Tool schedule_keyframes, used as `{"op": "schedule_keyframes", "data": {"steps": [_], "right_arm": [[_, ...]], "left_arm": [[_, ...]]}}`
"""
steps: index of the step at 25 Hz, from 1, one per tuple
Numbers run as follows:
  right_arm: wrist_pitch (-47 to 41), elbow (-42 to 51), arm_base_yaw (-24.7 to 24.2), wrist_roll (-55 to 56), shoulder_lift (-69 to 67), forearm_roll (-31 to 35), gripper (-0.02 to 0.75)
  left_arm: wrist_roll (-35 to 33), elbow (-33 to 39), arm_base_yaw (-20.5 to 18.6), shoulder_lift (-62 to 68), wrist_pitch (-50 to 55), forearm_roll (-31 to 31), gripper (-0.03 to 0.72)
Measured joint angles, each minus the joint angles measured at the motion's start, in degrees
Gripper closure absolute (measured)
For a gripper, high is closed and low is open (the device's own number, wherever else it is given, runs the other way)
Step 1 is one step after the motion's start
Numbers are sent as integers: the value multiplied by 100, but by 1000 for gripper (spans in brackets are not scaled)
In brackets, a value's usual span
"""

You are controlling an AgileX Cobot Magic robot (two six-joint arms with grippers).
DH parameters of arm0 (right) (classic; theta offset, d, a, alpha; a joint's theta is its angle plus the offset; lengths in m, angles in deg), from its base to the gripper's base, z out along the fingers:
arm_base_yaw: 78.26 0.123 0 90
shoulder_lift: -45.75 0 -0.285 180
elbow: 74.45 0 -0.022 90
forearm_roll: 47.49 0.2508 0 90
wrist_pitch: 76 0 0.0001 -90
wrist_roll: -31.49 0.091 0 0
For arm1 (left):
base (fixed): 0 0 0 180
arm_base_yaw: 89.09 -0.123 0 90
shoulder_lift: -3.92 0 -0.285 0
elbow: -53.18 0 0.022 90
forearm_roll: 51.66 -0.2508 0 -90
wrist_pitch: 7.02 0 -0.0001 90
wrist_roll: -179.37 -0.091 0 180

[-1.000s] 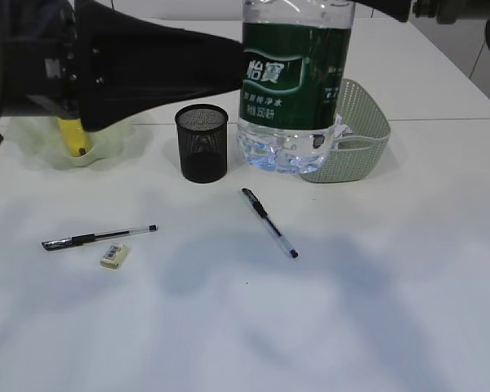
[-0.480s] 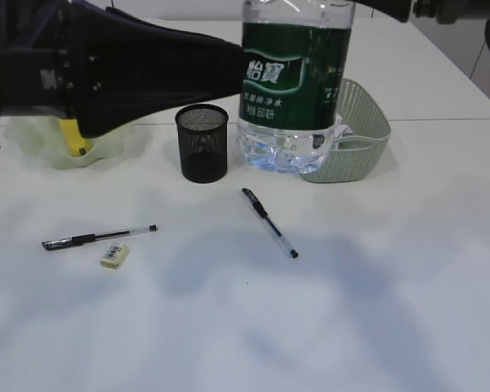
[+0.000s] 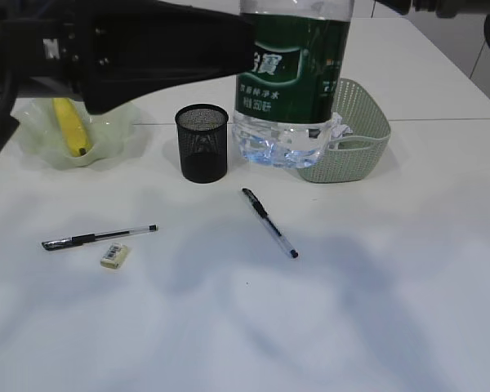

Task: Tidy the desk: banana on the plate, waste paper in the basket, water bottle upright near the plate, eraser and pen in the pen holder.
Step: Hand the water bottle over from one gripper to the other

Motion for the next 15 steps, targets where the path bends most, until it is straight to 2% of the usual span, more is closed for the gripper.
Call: {"op": "schedule_keyframes", "data": {"steps": [7,15], "right_arm": [[-25,0,0,-36,0,12,342],[-65,0,227,-172,0,12,342]], "left_arm": [[48,-190,22,55,133,-10,7],[58,-548,469,548,54,1,15]]}}
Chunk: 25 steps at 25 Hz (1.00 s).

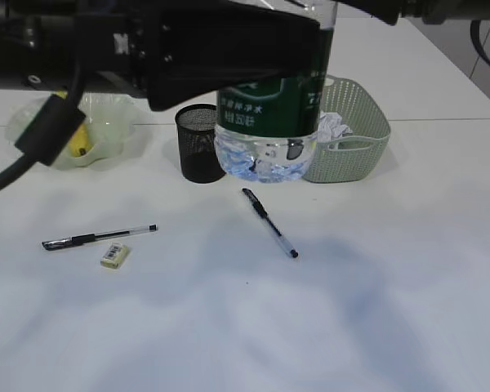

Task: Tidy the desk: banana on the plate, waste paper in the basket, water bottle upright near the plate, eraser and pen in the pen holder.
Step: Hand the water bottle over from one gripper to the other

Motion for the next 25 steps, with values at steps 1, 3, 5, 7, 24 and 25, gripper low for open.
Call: {"op": "schedule_keyframes", "data": {"steps": [1,3,5,7,24,25], "right_arm": [[0,0,11,0,0,0,342],[11,0,11,0,0,0,342],[35,0,11,0,0,0,342],[35,0,11,0,0,0,342],[44,0,11,-14,0,0,342],[44,0,11,-14,0,0,342]], "left_arm": [[13,-11,27,35,11,0,17],[33,-11,41,108,11,0,18],[35,-11,41,122,11,0,19],[35,-11,41,131,11,0,20],[46,-354,259,366,-156,0,41],[46,-385,259,366,-191,0,43]]}}
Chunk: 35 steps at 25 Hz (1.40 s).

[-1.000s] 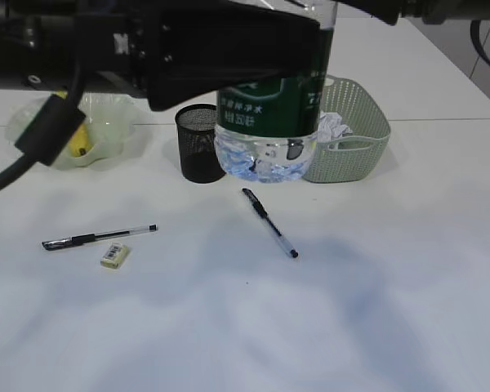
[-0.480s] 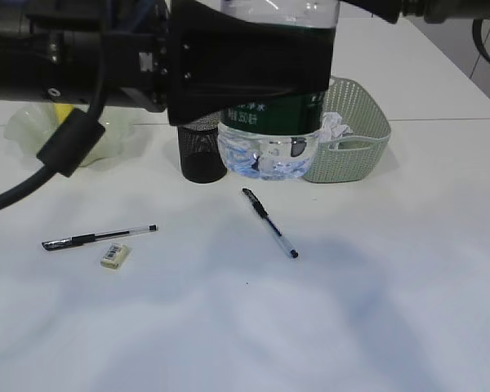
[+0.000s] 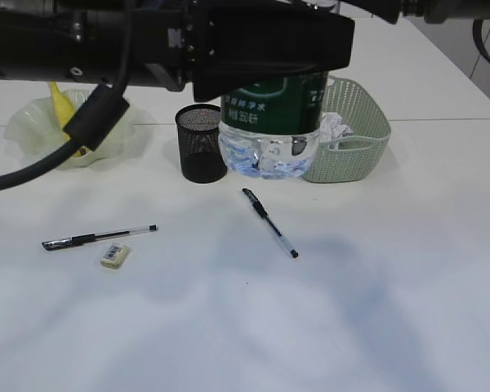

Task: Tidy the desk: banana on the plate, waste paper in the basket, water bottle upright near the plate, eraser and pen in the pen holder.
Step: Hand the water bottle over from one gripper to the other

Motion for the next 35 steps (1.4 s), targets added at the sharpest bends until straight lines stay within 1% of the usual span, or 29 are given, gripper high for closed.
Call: {"op": "schedule_keyframes", "data": {"steps": [9,11,16,21,30,32,35], "right_arm": [[0,0,0,-11,0,0,342],[0,0,0,-11,0,0,342],[16,0,0,-11,0,0,342],[36,0,0,1,0,-10,342],[69,0,0,-9,0,-10,339],[105,0,0,-9,0,-10,318],[121,0,0,-9,0,-10,260]], "left_arm": [[0,-22,9,13,-74,0,71],[11,-22,9,13,-74,0,99],[61,-22,9,13,-74,0,223],[61,-22,9,13,-74,0,286],[70,-22,9,13,-74,0,297],[70,-22,9,13,-74,0,300],[70,-22,9,13,-74,0,312]]}}
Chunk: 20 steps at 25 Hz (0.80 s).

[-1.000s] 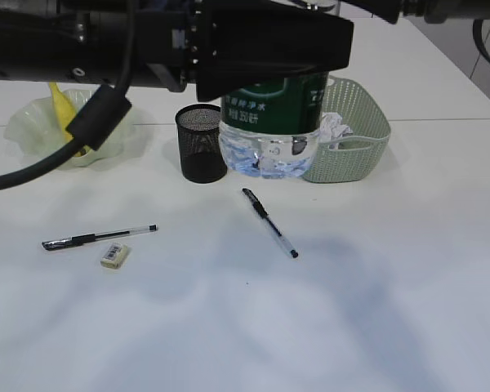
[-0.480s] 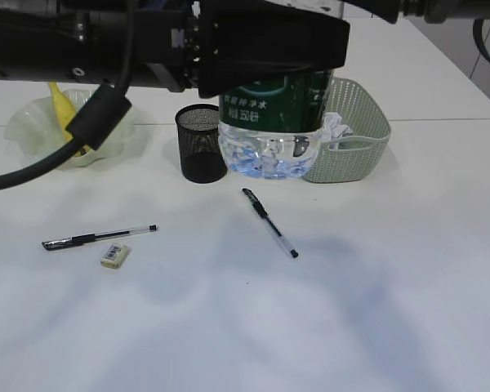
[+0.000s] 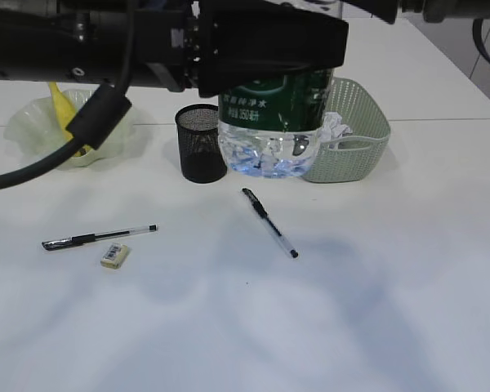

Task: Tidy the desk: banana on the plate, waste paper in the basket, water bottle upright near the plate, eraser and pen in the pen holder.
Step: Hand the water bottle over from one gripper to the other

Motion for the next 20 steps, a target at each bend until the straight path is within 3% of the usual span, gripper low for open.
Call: {"op": "schedule_keyframes", "data": {"steps": [9,14,20], "right_arm": [[46,0,0,0,0,0,221],[112,0,0,0,4,28,119],[112,0,0,0,4,7,95]], "left_arm": [[12,0,0,0,-26,0,312],[21,0,0,33,-58,-203,312],[-13,0,0,33,-58,-212,312]]}}
